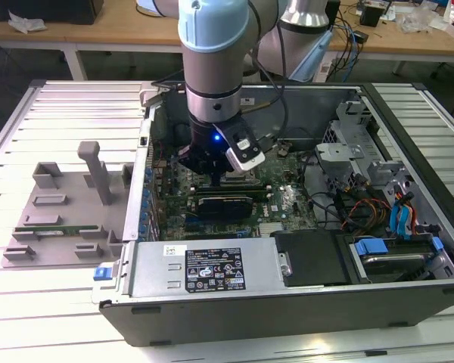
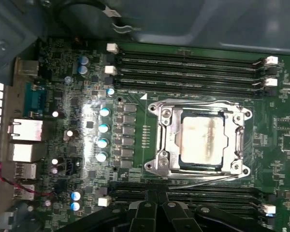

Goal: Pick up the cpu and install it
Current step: 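Install the second cpu locking lever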

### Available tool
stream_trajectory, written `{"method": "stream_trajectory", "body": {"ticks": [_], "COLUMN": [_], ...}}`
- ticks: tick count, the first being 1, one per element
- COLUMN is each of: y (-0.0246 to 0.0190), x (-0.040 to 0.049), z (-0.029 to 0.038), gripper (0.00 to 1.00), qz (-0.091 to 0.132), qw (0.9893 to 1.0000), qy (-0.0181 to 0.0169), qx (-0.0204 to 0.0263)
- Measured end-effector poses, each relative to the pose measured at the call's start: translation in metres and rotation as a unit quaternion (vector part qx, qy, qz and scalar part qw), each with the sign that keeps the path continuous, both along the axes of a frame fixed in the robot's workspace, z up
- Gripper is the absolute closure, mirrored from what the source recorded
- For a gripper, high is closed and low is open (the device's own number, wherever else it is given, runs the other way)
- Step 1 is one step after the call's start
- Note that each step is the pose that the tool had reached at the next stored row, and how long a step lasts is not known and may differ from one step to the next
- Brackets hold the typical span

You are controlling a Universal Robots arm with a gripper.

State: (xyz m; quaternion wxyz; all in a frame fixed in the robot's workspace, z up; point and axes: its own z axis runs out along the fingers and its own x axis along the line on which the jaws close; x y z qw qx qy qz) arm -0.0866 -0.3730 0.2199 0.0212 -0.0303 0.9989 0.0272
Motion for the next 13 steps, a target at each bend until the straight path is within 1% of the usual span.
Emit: {"method": "stream_trajectory", "body": {"ticks": [1, 4, 8, 9, 13], "y": [0.0003, 0.0014, 0.0042, 0.0051, 0.0073], "x": [-0.0023, -0.0045, -0.0049, -0.0049, -0.0056], "z": [-0.0002, -0.0009, -0.0068, -0.0101, -0.0127], "gripper": [0.89, 0.89, 0.89, 0.89, 0.89], "qz": [0.000, 0.000, 0.000, 0.000, 0.000], "qw": [1.0000, 1.0000, 1.0000, 1.0000, 1.0000], "qy": [-0.0001, 0.0001, 0.0000, 0.0000, 0.0000], "qx": [0.0000, 0.0000, 0.0001, 0.0001, 0.0008]}}
